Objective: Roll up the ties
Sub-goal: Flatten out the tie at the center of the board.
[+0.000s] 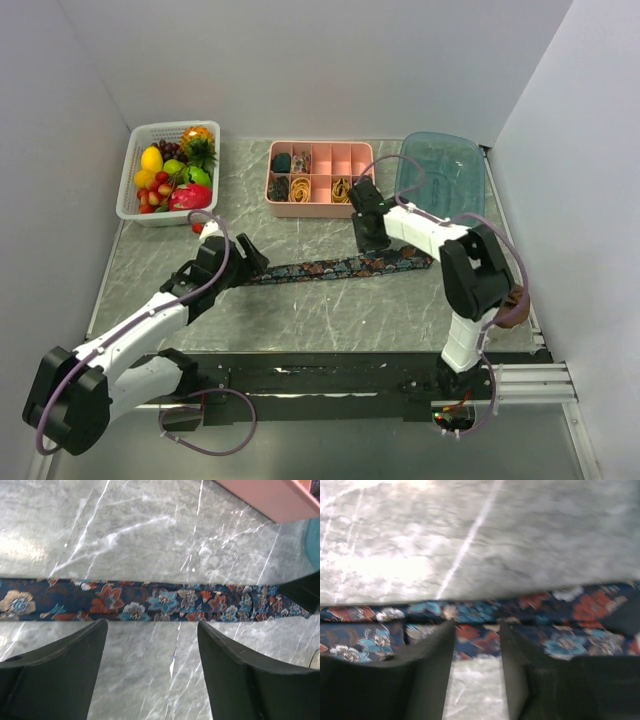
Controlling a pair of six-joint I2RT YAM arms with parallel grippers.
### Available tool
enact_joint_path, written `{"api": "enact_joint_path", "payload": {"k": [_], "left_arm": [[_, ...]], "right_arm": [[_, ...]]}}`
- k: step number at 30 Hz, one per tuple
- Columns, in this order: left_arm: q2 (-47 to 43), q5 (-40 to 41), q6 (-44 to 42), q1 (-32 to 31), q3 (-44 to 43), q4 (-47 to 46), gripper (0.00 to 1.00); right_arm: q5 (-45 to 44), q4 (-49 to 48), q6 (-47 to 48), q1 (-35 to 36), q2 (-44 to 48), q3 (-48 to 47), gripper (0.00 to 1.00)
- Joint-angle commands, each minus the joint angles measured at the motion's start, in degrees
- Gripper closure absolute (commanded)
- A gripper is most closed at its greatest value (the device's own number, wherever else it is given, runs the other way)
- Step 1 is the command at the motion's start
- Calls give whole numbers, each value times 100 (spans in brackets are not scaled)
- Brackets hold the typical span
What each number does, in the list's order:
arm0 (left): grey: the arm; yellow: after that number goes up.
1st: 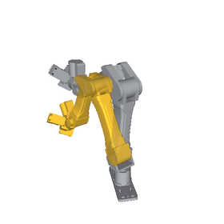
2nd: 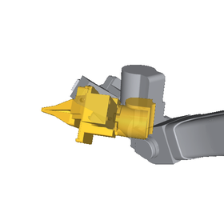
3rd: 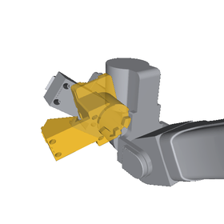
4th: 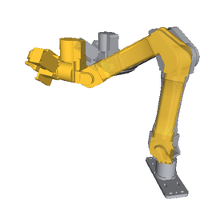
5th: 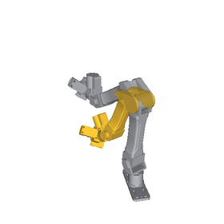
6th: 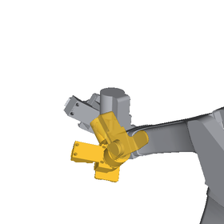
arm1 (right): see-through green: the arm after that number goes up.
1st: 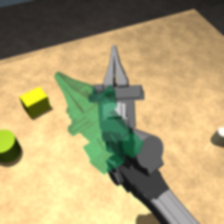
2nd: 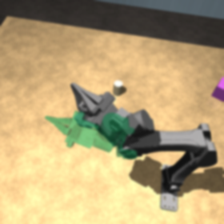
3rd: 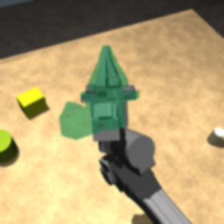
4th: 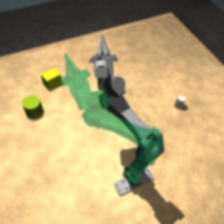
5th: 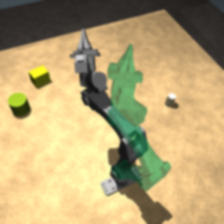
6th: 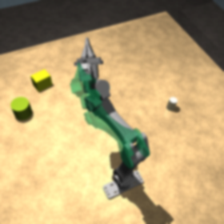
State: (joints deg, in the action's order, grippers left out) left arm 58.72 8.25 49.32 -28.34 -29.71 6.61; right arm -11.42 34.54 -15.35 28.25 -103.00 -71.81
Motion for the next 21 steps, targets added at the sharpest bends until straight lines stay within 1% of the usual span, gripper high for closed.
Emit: {"api": "enact_joint_path", "payload": {"k": [1, 2, 4, 7, 14, 17, 21], "left_arm": [[-255, 1, -72, 21, -333, 525, 18], [-290, 10, -72, 30, -359, 578, 17], [-378, 1, -54, 65, -412, 692, 15], [-493, -52, -63, 118, -465, 754, 12], [-642, -87, -107, 241, -623, 938, 11], [-677, -157, -168, 390, -650, 1000, 7], [-546, -324, -378, 706, -676, 1158, 5]], "right_arm": [[26, 35, -82, 216, -395, -447, 70], [17, 70, -99, 233, -457, -491, 80], [-62, 158, -169, 234, -589, -562, 92], [-219, 219, -205, 242, -738, -588, 98], [-510, 676, -459, 172, -1187, -799, 100], [-493, 790, -573, -29, -1179, -738, 100], [-545, 817, -583, -355, -1003, -519, 100]]}}
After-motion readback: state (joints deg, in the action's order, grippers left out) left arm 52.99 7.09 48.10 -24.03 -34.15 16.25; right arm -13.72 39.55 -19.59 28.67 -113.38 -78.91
